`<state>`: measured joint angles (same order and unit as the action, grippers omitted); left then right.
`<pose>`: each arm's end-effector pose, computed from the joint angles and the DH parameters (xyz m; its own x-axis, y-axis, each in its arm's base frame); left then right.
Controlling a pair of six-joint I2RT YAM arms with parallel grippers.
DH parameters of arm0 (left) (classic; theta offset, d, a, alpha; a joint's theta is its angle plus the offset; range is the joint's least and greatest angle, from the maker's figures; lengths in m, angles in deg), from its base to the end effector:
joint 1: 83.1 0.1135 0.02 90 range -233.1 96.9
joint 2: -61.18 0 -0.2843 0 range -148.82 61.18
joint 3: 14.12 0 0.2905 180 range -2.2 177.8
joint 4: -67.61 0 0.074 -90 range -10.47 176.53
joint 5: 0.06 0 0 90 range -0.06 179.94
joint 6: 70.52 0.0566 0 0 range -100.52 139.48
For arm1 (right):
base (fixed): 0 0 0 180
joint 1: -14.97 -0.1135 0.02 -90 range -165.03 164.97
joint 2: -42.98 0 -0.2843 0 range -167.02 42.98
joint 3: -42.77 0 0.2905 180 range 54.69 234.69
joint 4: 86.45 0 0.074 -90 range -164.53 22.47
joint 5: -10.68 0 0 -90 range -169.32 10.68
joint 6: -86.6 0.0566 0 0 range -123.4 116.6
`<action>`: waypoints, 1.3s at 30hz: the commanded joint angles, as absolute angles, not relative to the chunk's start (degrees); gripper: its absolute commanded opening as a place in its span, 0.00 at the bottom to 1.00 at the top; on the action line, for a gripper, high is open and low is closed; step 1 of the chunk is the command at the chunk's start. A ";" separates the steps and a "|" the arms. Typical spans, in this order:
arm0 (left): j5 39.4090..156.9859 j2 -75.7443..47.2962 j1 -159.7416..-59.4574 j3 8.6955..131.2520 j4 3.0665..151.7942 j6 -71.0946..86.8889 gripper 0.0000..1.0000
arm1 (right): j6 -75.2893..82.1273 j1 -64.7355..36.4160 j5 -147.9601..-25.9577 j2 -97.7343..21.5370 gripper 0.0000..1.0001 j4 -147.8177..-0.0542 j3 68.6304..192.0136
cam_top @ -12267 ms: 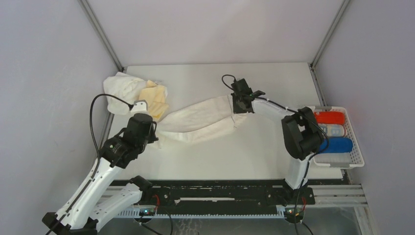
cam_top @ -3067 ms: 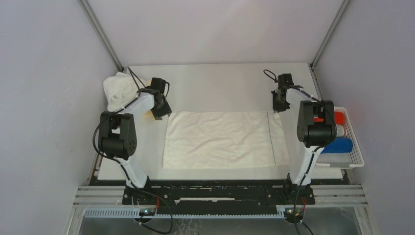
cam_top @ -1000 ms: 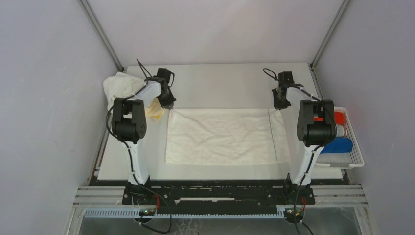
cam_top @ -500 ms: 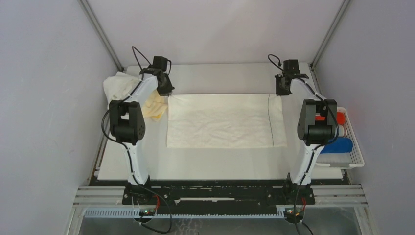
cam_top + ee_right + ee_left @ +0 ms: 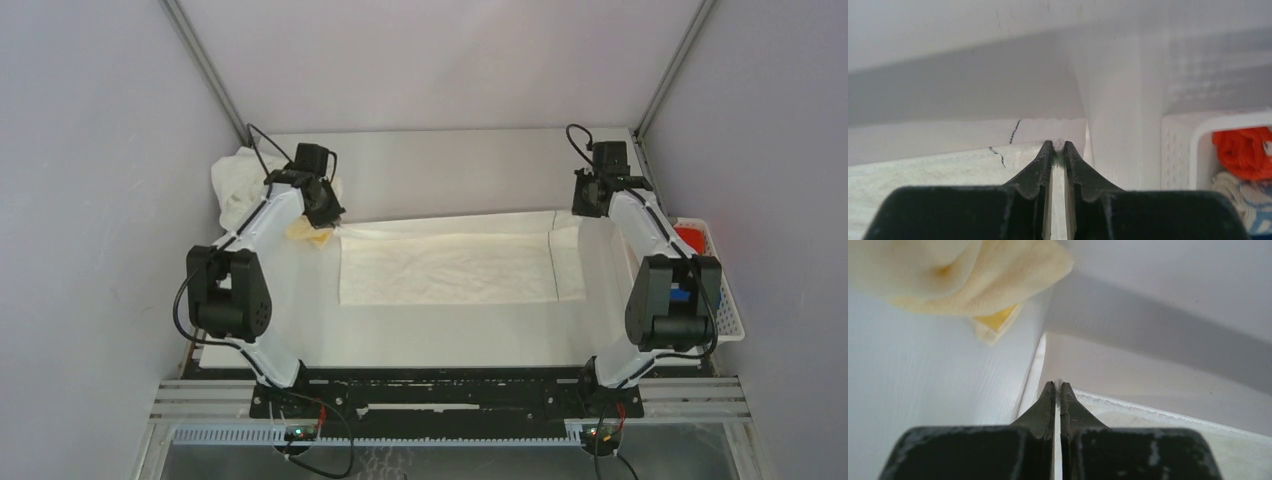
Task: Roll the towels
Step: Fold the towel at the center of the board.
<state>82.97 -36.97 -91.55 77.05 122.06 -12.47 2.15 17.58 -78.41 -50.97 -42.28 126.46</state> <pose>0.4075 -0.0536 0.2453 -0.7839 -0.4146 -0.4622 -0.3846 0.9086 -0.1626 0.4009 -0.0192 0.2392 -0.8035 0.1334 -0.5802 0.1331 0.9902 0.0434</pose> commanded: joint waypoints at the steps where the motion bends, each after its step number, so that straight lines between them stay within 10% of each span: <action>1: 78.90 -30.17 -90.24 70.55 122.42 -14.35 0.00 | 6.72 19.08 -70.86 -44.96 0.01 -42.37 123.32; 39: 77.28 -19.96 -90.23 57.62 124.01 -17.26 0.00 | 19.32 29.82 -75.68 -25.68 0.01 -48.75 100.48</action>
